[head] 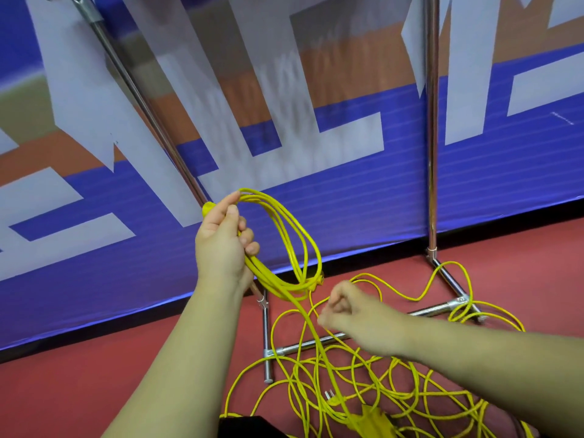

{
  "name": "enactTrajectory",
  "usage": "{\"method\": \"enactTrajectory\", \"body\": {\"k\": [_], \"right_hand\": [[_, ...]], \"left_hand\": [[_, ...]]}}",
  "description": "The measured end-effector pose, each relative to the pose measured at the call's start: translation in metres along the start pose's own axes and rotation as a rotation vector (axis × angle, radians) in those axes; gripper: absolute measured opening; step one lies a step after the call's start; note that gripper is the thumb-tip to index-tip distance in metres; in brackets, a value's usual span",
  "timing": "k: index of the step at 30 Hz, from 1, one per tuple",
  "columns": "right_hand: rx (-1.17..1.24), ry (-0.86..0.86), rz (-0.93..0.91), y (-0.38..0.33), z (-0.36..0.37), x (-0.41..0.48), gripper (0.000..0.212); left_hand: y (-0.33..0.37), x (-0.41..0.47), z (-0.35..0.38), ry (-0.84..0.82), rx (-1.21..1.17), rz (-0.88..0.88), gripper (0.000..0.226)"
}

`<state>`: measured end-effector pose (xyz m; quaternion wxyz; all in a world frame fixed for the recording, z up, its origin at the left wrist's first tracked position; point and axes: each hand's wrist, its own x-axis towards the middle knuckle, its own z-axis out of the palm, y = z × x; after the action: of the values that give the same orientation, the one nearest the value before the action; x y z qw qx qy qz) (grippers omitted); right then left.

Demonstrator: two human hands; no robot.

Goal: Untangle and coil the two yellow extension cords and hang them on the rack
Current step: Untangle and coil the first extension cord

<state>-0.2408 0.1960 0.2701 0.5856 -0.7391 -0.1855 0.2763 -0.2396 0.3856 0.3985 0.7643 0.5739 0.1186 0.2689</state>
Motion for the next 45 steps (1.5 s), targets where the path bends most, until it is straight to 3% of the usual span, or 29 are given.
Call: {"method": "enactTrajectory", "body": {"k": [5, 8, 14, 17, 23, 27, 36, 39, 42, 45], "right_hand": [[0.005, -0.219, 0.008, 0.002, 0.015, -0.004, 0.015], [0.040, -0.125, -0.022, -0.008, 0.003, 0.000, 0.010], [0.057, 0.151, -0.125, -0.040, -0.037, 0.007, 0.010], [0.062, 0.202, -0.163, -0.056, -0.047, 0.007, 0.011], [-0.003, 0.282, -0.188, -0.069, -0.059, 0.005, 0.013], [-0.030, 0.295, -0.218, -0.072, -0.062, 0.004, 0.015], [0.348, 0.000, -0.176, -0.086, -0.059, -0.007, 0.006], [0.303, -0.052, -0.150, -0.079, -0.057, -0.009, 0.008], [0.163, -0.121, -0.108, -0.065, -0.052, -0.012, 0.010], [0.172, -0.051, -0.107, -0.065, -0.054, -0.012, 0.010]], "left_hand": [[0.000, 0.004, -0.003, 0.077, -0.050, -0.008, 0.025], [0.001, 0.009, -0.018, 0.021, 0.008, -0.007, 0.021], [0.001, -0.012, -0.025, -0.324, 0.757, 0.024, 0.008], [-0.004, -0.025, -0.012, -0.461, 0.796, -0.052, 0.013], [-0.005, -0.030, -0.001, -0.584, 0.835, -0.115, 0.034], [-0.012, -0.031, 0.003, -0.580, 0.949, -0.038, 0.012], [0.003, -0.013, 0.000, -0.141, 0.763, 0.257, 0.010], [0.010, -0.007, -0.001, -0.015, 0.686, 0.276, 0.002], [0.017, 0.004, -0.007, 0.134, 0.475, 0.204, 0.008], [0.025, 0.009, -0.018, 0.204, 0.345, 0.184, 0.005]]}}
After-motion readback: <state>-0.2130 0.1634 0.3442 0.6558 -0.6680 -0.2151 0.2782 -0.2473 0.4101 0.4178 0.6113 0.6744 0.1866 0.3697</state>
